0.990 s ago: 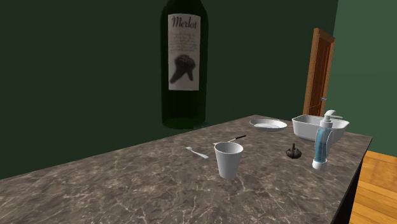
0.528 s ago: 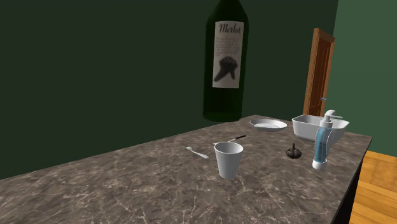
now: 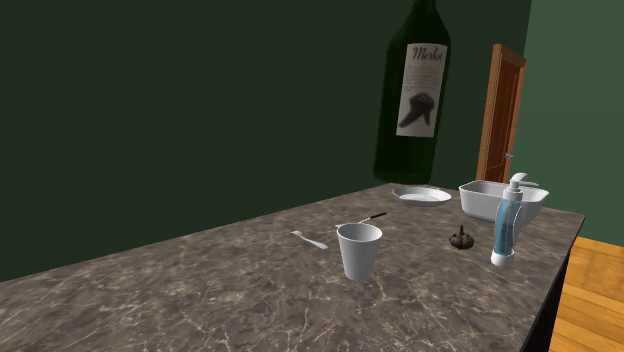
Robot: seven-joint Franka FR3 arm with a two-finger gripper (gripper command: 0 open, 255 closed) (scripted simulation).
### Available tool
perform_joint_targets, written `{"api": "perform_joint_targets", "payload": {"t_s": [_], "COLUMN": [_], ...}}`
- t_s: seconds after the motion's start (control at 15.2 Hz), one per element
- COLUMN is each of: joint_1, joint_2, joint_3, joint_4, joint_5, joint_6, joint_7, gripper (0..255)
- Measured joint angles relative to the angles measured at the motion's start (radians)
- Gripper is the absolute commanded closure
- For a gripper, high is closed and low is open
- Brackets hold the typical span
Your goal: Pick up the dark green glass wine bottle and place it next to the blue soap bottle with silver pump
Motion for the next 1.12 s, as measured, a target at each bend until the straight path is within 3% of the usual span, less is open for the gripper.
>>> {"api": "perform_joint_targets", "payload": {"t_s": [0.59, 1.12], "joint_1": [-0.056, -0.086], "joint_2": [-0.058, -0.030], "joint_3": [-0.139, -0.326], "joint_4": [0.002, 0.080], "joint_5": [-0.055, -0.080], "joint_6": [-0.043, -0.076], "joint_7": [-0.205, -0.435], "gripper": [255, 255]}}
